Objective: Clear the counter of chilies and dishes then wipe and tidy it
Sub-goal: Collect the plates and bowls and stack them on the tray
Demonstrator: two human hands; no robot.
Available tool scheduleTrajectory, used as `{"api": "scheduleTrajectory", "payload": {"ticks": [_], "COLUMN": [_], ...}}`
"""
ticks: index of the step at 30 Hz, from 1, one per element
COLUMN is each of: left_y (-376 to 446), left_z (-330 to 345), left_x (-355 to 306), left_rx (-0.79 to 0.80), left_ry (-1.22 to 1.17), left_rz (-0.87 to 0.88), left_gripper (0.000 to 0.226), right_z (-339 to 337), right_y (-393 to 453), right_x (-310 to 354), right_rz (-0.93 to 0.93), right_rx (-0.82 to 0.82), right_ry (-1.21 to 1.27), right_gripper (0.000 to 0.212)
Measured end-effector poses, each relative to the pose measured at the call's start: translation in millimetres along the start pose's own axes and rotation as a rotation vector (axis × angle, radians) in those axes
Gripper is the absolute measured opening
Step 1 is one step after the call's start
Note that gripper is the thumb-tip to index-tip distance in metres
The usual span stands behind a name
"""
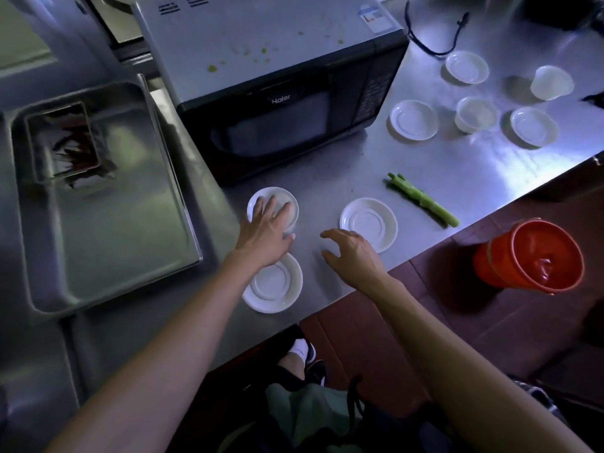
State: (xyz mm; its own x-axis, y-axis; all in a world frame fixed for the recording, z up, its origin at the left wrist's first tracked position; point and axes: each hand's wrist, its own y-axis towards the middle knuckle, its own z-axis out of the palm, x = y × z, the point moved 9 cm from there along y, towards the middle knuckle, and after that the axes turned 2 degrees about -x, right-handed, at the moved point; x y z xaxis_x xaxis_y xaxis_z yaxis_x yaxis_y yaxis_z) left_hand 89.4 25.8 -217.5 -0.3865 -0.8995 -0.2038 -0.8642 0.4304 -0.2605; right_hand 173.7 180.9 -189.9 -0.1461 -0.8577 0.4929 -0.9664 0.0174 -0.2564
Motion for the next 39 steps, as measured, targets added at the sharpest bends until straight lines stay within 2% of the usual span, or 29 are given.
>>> {"api": "scheduleTrajectory", "payload": {"ticks": [9, 19, 25, 31, 39], "left_y": [42.9, 50.2, 61.4, 82.6, 131.1], "left_z": [9.7, -1.4, -11.4, -27.3, -39.5], "left_x": [13.7, 9.1, -17.3, -91.3, -253.5], "left_rx": [0.102, 0.069, 0.100, 0.075, 0.050], "left_ry": [-0.010, -0.041, -0.093, -0.080, 0.037], "left_rz": [0.001, -0.027, -0.096, -0.087, 0.066], "left_gripper": [0.099, 0.094, 0.094, 0.095, 0.096], "right_z": [-6.4, -16.3, -39.2, -96.1, -173.5], "right_y": [40.0, 54.5, 51.2, 42.0, 13.5], "right_x": [7.8, -11.2, -52.4, -122.6, -235.4], "right_rz": [0.013, 0.043, 0.080, 0.087, 0.126], "right_rx": [-0.012, -0.021, -0.032, -0.104, -0.170], "right_ry": [0.040, 0.068, 0.138, 0.171, 0.202], "right_gripper": [0.038, 0.036, 0.037, 0.036, 0.037]}}
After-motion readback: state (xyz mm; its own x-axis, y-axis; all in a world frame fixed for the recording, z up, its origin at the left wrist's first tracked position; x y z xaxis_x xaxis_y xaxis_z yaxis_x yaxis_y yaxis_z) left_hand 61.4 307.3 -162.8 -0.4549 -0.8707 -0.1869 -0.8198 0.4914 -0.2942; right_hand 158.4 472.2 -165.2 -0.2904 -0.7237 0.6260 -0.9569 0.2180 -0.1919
